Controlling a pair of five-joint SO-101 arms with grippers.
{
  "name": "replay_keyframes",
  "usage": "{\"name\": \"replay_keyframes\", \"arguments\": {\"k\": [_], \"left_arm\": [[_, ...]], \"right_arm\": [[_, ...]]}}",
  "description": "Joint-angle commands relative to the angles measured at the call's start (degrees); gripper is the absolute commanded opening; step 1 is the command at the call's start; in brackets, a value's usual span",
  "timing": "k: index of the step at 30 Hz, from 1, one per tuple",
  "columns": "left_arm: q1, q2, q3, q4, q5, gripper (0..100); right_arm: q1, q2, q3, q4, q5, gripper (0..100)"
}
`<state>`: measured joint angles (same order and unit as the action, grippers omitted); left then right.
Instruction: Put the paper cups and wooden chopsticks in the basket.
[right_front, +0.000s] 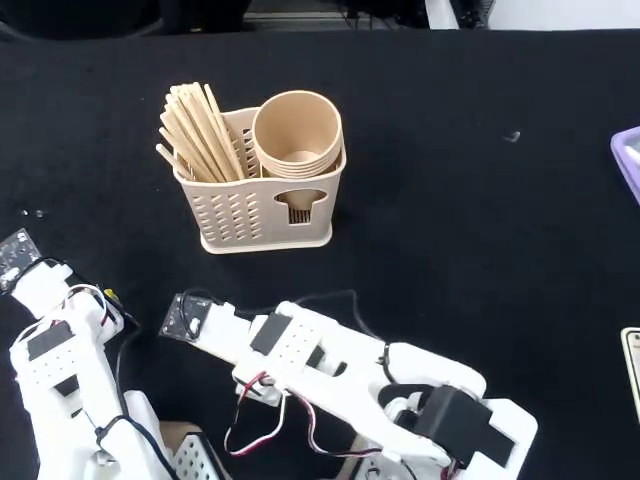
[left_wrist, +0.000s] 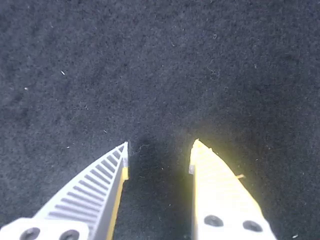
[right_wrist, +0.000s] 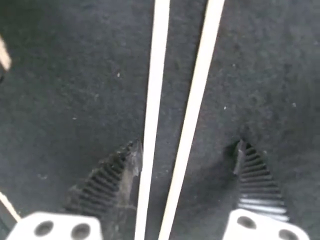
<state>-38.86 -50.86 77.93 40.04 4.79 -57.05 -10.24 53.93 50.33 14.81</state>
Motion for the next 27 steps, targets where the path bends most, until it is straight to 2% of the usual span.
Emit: {"name": "replay_keyframes", "arguments": {"k": [1,3,7,10,17,22,24,27], "left_arm": [[0.13,-0.79,-1.10,-0.44,-0.44,21],[0.13,-0.79,-1.10,-0.44,-0.44,21],[0.04,-0.79,-1.10,-0.35,-0.44,21],[0.04,-0.79,-1.10,-0.35,-0.44,21],[0.04,-0.79,-1.10,-0.35,-0.44,21],[0.04,-0.79,-1.10,-0.35,-0.44,21],[0.04,-0.79,-1.10,-0.35,-0.44,21],[0.04,-0.79,-1.10,-0.35,-0.44,21]], "right_arm": [[2.64,0.31,-0.92,-0.35,0.79,28.7],[2.64,0.31,-0.92,-0.35,0.79,22.0],[2.55,0.40,-1.36,1.23,0.79,0.5],[2.90,1.27,-2.24,4.92,0.79,6.7],[4.92,5.05,-5.58,6.24,0.88,2.9],[4.75,10.07,-8.04,6.68,0.70,15.5],[4.75,12.00,-9.80,8.00,0.62,12.9],[4.75,14.11,-12.00,8.97,0.53,0.4]]}}
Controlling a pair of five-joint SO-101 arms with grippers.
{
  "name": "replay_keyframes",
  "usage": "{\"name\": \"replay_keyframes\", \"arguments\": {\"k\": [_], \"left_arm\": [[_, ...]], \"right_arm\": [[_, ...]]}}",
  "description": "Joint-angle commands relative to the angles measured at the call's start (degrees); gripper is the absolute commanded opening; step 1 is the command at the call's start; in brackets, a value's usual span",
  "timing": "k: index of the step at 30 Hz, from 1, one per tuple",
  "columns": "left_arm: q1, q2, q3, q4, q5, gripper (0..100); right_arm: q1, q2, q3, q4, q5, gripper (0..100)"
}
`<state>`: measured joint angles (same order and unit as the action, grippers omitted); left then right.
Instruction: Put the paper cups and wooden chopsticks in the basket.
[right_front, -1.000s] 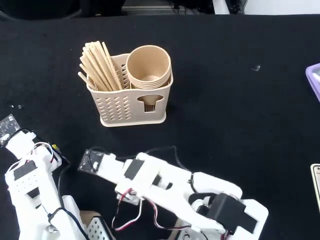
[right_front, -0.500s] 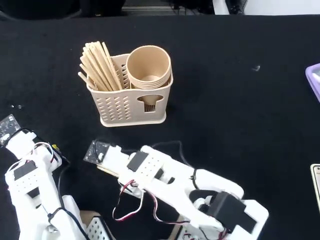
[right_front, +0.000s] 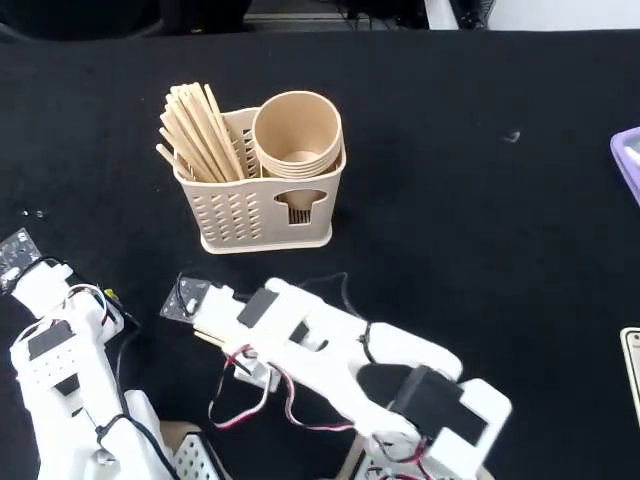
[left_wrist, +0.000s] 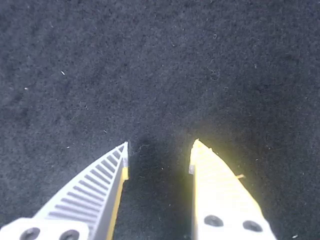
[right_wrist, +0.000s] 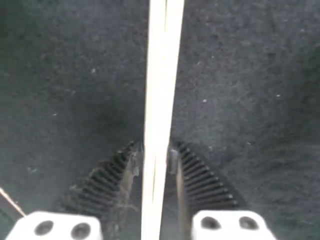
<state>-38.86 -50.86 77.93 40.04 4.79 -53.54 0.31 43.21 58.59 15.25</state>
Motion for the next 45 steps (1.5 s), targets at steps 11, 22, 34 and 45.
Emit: {"name": "replay_keyframes", "arguments": {"k": [11,22,34,45], "left_arm": [[-0.04,-0.88,-0.84,-0.44,-0.44,21],[0.04,-0.88,-0.66,-0.70,-0.44,21],[0.04,-0.88,-0.66,-0.62,-0.44,21],[0.31,-0.88,-0.66,-0.70,-0.44,21]], "right_arm": [[10.90,-20.62,-15.87,18.73,2.11,1.0],[12.75,-38.99,-33.45,5.01,4.22,1.1],[16.53,-33.01,-24.92,-45.54,-7.38,1.1],[18.73,-21.93,-23.87,-42.46,-7.82,5.9]]}}
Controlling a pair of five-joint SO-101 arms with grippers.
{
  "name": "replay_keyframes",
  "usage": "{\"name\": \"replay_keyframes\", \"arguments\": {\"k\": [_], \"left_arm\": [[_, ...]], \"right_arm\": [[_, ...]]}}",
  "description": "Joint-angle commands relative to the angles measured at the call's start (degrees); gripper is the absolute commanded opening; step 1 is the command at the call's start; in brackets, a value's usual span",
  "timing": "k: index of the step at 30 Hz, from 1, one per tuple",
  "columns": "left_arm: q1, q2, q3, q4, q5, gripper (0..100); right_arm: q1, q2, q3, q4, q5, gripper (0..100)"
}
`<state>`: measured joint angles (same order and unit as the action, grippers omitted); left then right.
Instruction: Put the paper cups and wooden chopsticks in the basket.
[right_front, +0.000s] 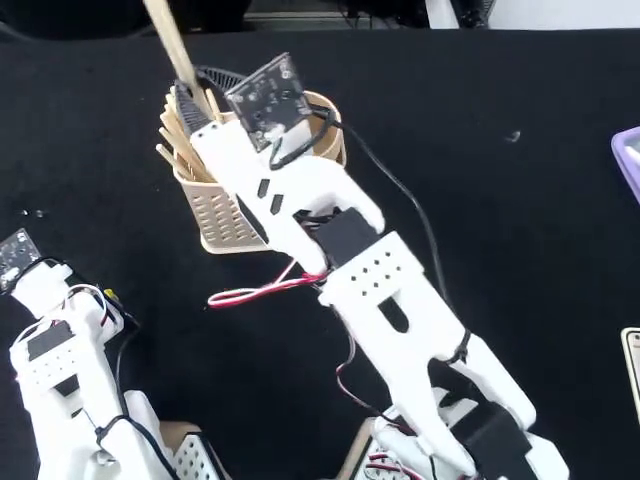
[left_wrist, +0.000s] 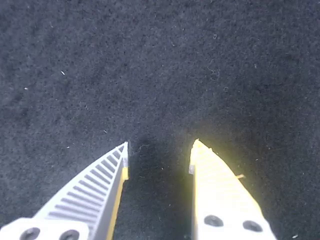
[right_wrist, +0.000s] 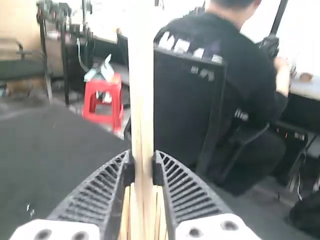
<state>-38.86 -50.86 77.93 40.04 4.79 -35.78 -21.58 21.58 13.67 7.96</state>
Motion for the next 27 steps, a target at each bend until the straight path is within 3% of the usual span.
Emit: {"name": "replay_keyframes", "arguments": {"k": [1,4,12,15,19,21,27], "left_arm": [[0.31,-0.88,-0.75,-0.70,-0.44,21],[0.31,-0.88,-0.75,-0.70,-0.44,21],[0.22,-0.88,-0.75,-0.62,-0.44,21],[-0.04,-0.88,-0.92,-0.18,-0.44,20],[-0.04,-0.97,-3.47,4.48,-2.37,9],[0.22,-0.97,-4.35,5.80,-4.13,2],[0.66,-1.49,-4.35,6.24,-4.75,3]], "right_arm": [[0.97,-0.04,-2.95,3.78,-0.53,9.6],[0.88,-0.84,-6.55,9.14,-0.53,17.9],[0.88,-12.88,-16.66,27.16,-0.44,18.0],[1.14,-21.05,-16.40,38.24,-0.44,16.3],[1.23,-32.75,-12.26,54.86,-0.09,1.4],[1.23,-38.90,-8.84,60.48,0.00,2.8],[1.23,-57.27,8.66,62.42,0.79,4.3]]}}
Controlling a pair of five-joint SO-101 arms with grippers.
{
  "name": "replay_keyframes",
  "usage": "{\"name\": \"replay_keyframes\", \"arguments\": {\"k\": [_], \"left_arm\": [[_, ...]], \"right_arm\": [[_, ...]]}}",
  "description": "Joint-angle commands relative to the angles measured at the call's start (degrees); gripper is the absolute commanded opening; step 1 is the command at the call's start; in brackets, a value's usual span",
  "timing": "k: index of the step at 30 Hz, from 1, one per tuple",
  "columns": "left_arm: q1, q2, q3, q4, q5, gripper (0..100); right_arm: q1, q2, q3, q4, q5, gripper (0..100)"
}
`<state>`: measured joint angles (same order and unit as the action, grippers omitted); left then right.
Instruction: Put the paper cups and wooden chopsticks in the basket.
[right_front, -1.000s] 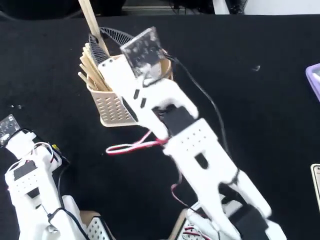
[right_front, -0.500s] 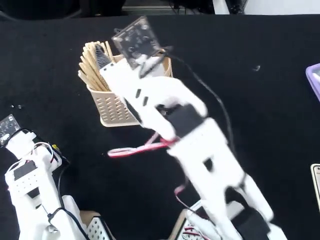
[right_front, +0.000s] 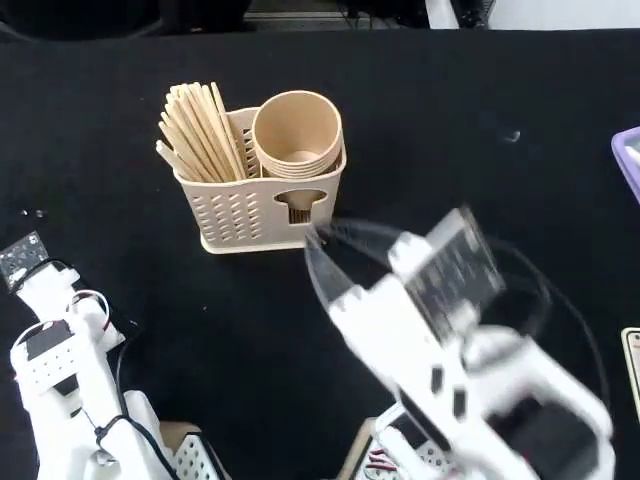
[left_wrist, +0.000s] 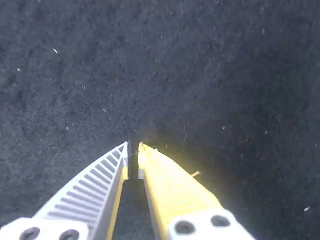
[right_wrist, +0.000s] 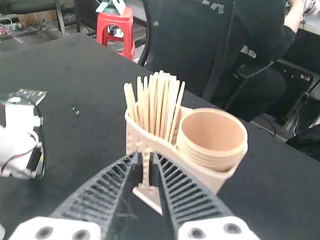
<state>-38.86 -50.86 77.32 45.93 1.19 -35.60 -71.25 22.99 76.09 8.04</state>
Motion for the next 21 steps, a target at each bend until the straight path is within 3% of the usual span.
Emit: {"name": "replay_keyframes", "arguments": {"k": [1,5,11,15,21], "left_arm": [[0.66,-2.55,-3.47,0.44,-1.14,3],[3.65,-11.34,-1.01,5.71,-1.41,3],[14.11,-37.10,8.22,14.68,-7.03,3],[16.22,-55.30,12.62,22.33,-8.09,3],[17.01,-49.23,11.21,20.75,-8.09,3]], "right_arm": [[1.05,-10.59,10.42,-0.79,2.20,4.3],[5.63,-20.97,23.16,-4.40,7.12,3.9],[25.67,-32.04,40.13,-6.24,2.02,3.9],[32.97,-37.49,47.25,-3.87,-0.53,3.9],[33.23,-36.97,53.49,-2.64,-1.76,4.1]]}}
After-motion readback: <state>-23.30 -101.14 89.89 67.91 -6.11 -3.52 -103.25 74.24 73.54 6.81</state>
